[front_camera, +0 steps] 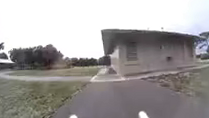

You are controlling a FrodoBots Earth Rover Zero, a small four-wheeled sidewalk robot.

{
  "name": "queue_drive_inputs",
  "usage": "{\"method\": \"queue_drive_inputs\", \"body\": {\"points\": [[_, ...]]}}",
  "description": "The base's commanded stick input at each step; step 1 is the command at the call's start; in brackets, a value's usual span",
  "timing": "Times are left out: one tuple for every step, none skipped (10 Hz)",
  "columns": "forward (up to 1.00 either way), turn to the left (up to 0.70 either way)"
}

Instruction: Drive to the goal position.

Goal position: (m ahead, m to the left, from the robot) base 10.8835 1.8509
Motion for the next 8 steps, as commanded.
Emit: {"method": "queue_drive_inputs", "body": {"points": [[0.84, 0.03], [0.84, 0.03], [0.84, 0.03], [0.84, 0.03], [0.84, 0.03], [0.84, 0.03], [0.84, 0.03], [0.84, 0.1]]}}
